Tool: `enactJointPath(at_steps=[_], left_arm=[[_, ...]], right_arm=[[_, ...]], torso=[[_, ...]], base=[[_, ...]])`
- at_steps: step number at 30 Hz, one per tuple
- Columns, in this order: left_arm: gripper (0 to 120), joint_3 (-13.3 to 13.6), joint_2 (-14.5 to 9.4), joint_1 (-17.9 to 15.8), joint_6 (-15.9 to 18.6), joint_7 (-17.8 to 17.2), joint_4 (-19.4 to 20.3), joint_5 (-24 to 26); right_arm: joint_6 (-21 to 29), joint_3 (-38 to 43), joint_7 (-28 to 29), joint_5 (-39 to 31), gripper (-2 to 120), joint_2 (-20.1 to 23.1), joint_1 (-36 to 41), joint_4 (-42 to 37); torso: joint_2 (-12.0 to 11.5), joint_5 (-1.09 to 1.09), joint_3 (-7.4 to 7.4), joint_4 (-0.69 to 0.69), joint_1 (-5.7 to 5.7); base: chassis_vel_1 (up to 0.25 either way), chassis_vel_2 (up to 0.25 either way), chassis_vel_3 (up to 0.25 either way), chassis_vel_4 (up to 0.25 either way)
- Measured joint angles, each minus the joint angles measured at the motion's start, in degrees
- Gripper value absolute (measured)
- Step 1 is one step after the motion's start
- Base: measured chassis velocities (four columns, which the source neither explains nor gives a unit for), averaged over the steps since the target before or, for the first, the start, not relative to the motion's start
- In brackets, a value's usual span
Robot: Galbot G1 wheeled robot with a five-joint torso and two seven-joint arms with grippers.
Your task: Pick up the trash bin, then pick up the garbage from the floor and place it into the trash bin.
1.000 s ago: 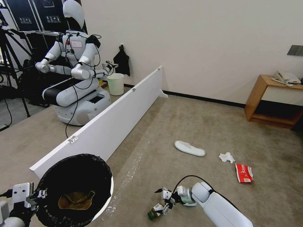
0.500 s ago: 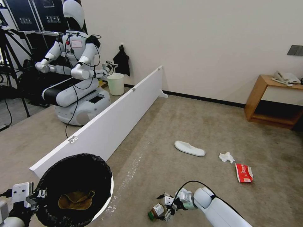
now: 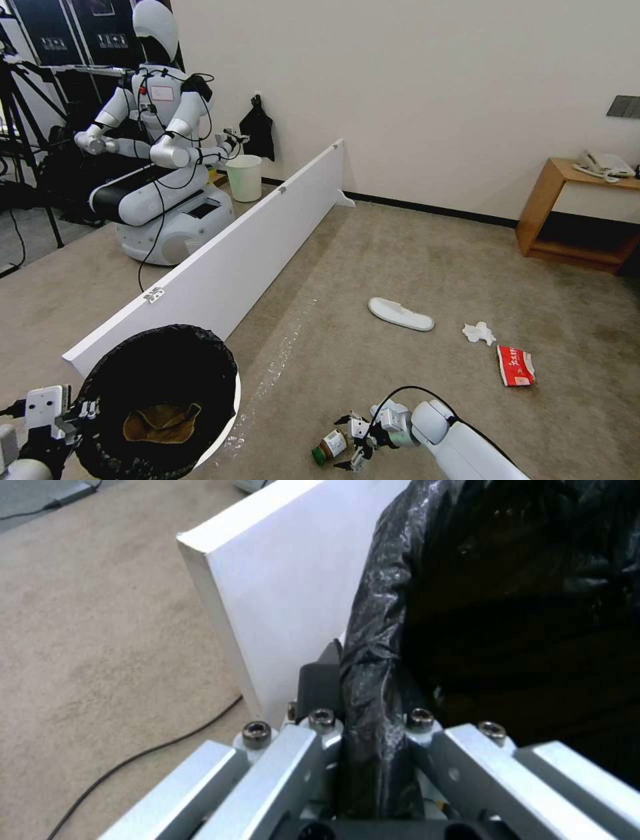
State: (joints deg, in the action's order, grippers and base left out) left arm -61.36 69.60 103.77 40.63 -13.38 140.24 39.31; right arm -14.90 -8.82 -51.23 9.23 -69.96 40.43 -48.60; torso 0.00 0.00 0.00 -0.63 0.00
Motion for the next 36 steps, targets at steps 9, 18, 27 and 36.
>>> enactJointPath(at_steps=[9,18,27,36], left_arm=[[3,0.22,0.01,-0.21,0.0,0.0,-0.08,0.0],[3,0.19,-0.06,-0.33,0.0,-0.02,-0.26,0.01],[3,0.14,-0.14,-0.48,0.01,-0.03,-0.47,0.13],[3,0.2,-0.2,-0.77,0.01,-0.03,-0.68,0.19]], right_arm=[[-0.38,0.8,-0.22,1.0,100,-0.29,-0.32,1.55],[-0.39,0.75,-0.54,1.21,100,-1.2,-0.96,2.69],[-0.48,0.72,-1.27,1.42,100,-1.71,-1.66,4.0],[-1.01,1.51,-2.51,1.97,68,-1.7,-1.51,5.13]], torso=[[0.0,0.0,0.0,0.0,0.0],[0.0,0.0,0.0,0.0,0.0],[0.0,-0.01,0.0,0.0,0.0],[0.0,0.0,0.0,0.0,0.0]], base=[[0.0,0.0,0.0,0.0],[0.0,0.0,0.0,0.0],[0.0,0.0,0.0,0.0],[0.0,0.0,0.0,0.0]])
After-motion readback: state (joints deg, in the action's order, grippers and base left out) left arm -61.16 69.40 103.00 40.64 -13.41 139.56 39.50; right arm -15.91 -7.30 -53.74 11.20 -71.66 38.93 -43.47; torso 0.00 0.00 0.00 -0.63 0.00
